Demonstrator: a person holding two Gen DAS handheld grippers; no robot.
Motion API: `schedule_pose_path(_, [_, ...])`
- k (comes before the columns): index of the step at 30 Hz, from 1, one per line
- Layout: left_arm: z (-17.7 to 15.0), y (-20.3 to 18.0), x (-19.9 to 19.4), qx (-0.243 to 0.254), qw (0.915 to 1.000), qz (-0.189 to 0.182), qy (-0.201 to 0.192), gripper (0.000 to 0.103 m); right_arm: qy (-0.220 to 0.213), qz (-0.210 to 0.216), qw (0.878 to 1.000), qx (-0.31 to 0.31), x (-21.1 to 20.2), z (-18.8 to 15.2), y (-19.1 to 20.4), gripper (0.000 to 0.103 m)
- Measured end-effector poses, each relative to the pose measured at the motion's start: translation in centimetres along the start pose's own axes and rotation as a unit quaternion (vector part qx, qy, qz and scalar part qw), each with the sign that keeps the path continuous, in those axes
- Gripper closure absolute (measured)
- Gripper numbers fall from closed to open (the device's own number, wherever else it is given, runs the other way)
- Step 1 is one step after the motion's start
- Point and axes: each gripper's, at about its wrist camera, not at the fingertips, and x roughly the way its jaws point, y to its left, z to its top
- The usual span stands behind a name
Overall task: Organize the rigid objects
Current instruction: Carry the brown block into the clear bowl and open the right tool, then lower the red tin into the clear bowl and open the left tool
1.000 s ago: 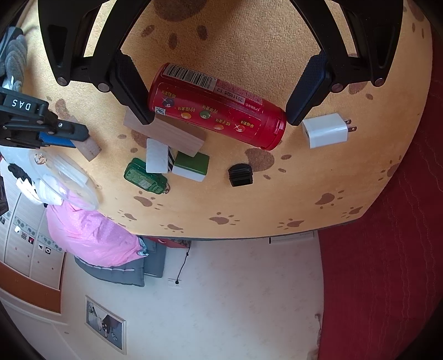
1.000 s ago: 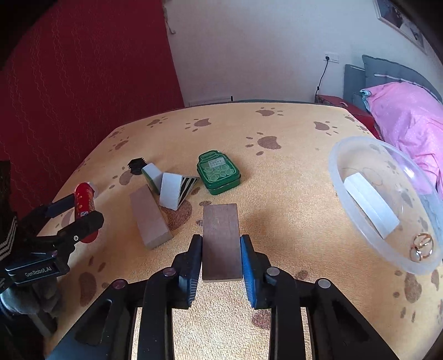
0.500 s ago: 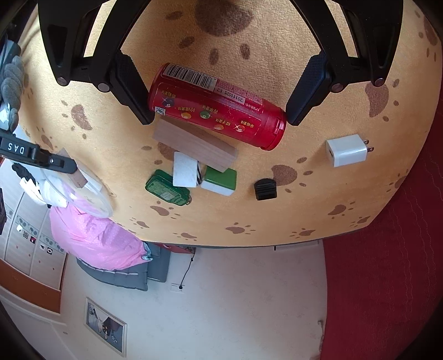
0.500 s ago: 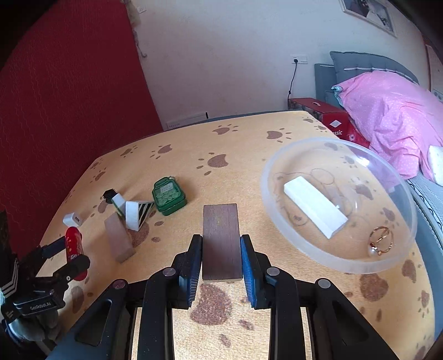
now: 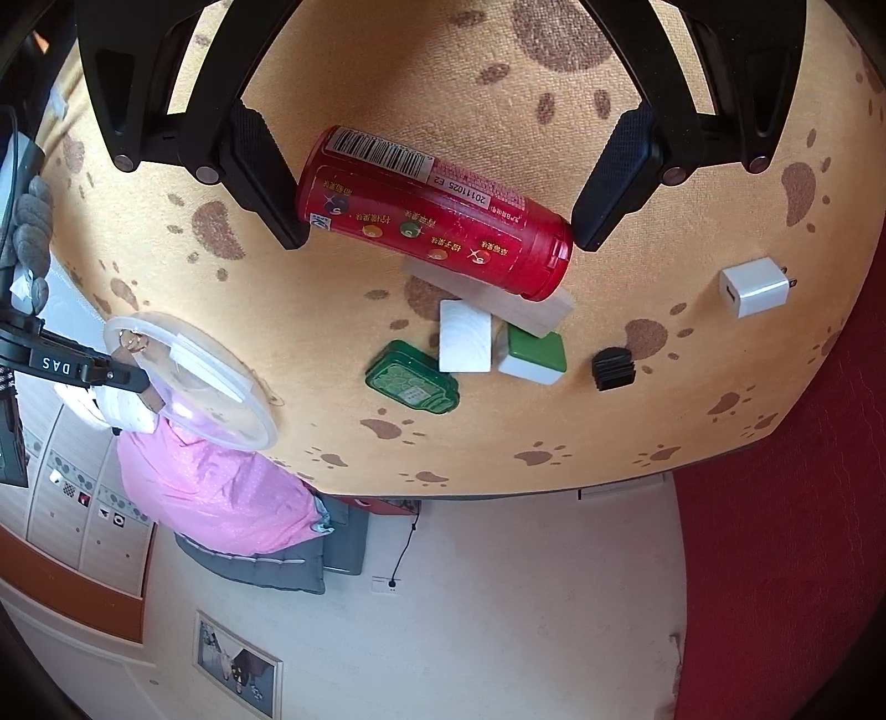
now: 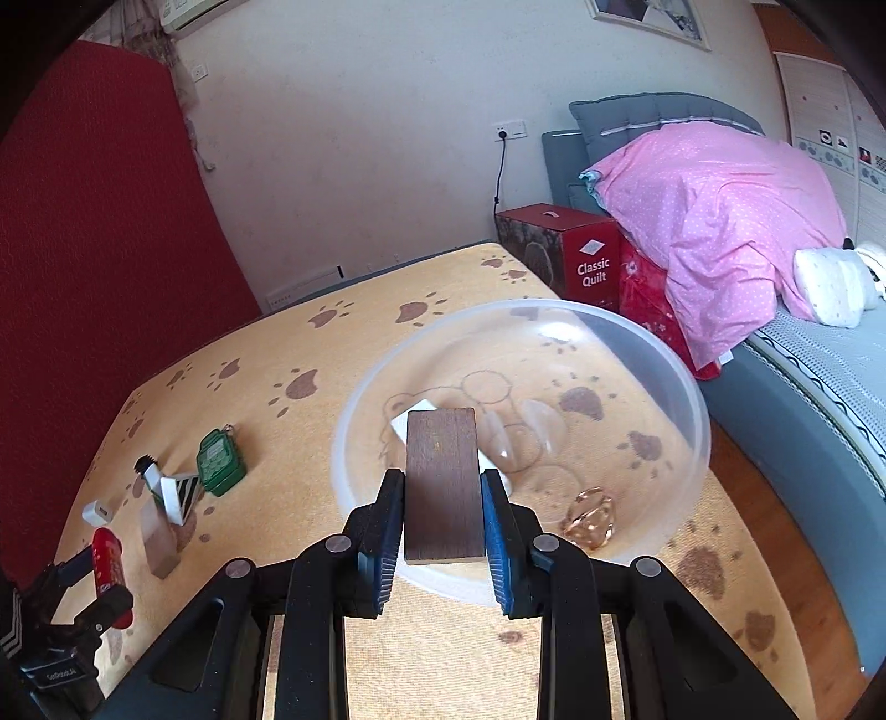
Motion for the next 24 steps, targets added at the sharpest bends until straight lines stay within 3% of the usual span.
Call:
schedule_pose_path(9, [1.0,-4.1,0.8,0.033,0.9993,-0.018,0.005,0.007,-0.003,-0.013,1.0,0.018,2.0,1.0,-2.9,0.073])
schedule_pose_path(14, [1.5,-6.4,1.0,0.053,0.9982,-0.026,0.004,0.007,-0.002,-0.006,0.999,0.047,2.2,0.9,-5.0,0.059])
schedule_pose_path(24, [3.4,-10.6,2.5,0.078,0.9957,-0.049,0.004,0.007,-0.036,-0.032,0.996,0.069,0.1,0.2,-7.4,0.059])
